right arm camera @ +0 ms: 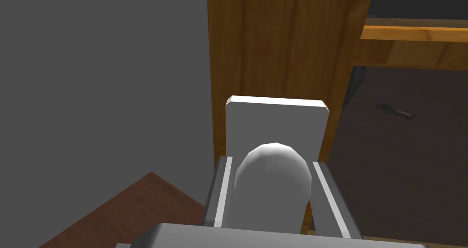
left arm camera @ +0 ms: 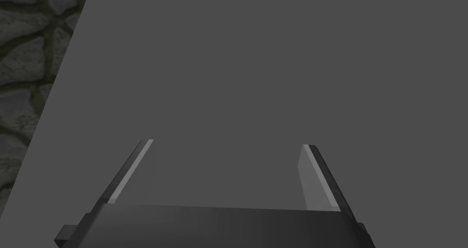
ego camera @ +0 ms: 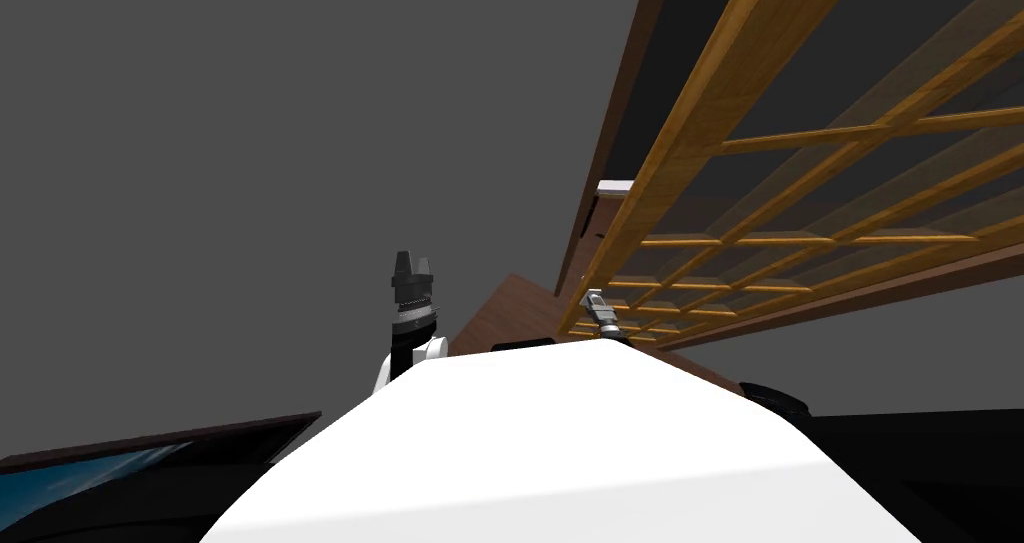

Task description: Pull the door open

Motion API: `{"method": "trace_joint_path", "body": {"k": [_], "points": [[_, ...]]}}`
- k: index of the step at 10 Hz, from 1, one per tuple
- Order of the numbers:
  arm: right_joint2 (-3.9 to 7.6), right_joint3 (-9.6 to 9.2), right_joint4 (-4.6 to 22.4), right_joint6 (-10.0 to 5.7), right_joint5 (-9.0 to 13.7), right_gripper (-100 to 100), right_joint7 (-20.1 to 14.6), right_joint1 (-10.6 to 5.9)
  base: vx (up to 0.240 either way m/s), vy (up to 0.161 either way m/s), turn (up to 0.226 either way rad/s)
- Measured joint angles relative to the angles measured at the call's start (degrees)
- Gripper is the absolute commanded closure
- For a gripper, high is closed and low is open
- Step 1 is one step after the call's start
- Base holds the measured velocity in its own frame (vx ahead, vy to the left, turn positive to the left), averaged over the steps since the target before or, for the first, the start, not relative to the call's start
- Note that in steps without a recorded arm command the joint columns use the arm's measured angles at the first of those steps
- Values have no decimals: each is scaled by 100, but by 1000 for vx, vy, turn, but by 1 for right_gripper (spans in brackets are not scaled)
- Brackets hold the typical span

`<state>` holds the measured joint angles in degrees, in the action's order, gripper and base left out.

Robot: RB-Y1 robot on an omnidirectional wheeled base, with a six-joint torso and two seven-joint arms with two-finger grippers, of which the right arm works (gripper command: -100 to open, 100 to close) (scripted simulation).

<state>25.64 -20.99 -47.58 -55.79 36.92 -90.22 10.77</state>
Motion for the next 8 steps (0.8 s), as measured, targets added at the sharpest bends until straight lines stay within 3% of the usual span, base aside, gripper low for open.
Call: {"method": "trace_joint_path", "body": {"k": [2, 4, 6, 8], "points": [[98, -127, 107, -217, -71, 100, -162, 12, -262, -32, 134], [257, -257, -33, -308, -124, 100, -281, 195, -278, -37, 140], [348, -394, 49, -473, -194, 100, -429, 238, -177, -22, 56], [379, -440, 105, -526, -210, 100, -482, 267, -178, -35, 149]]}}
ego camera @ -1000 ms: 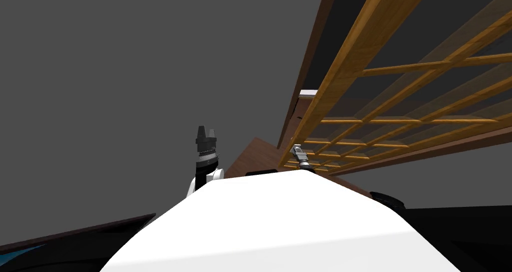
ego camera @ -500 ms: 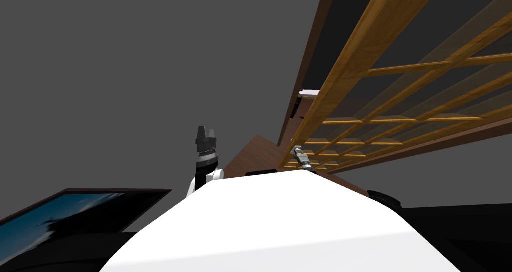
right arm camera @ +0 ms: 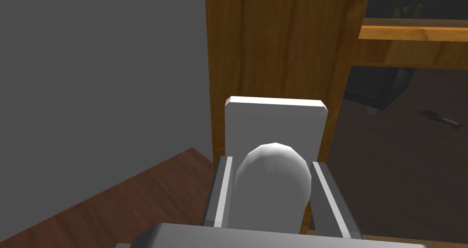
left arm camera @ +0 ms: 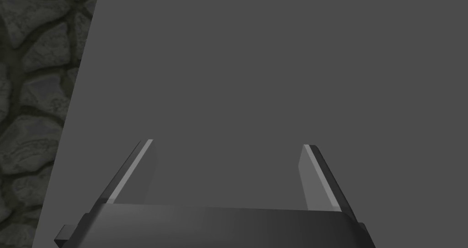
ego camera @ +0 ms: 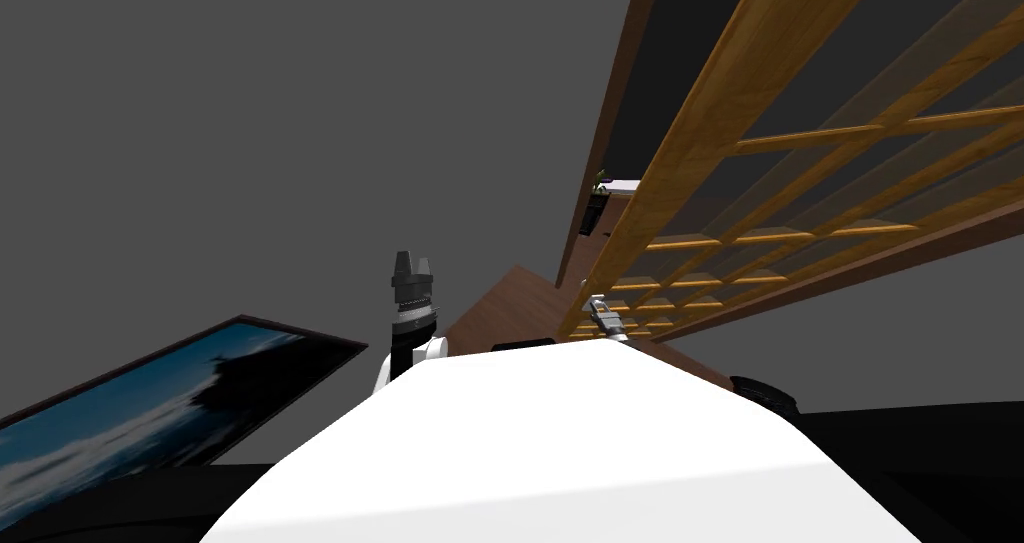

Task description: Pull the door open

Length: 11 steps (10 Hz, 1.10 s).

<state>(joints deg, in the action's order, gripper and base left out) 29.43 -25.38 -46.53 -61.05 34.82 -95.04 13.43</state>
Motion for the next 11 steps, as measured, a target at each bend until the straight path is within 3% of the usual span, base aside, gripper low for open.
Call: {"method": "trace_joint_path", "body": {"k": [2, 8, 11], "points": [[71, -68, -26, -107, -24, 100, -65, 64, -200, -73, 146], [249, -359, 223, -595, -150, 100, -378, 172, -205, -51, 131], [268, -392, 279, -645, -168, 100, -420, 166, -165, -32, 124]]}}
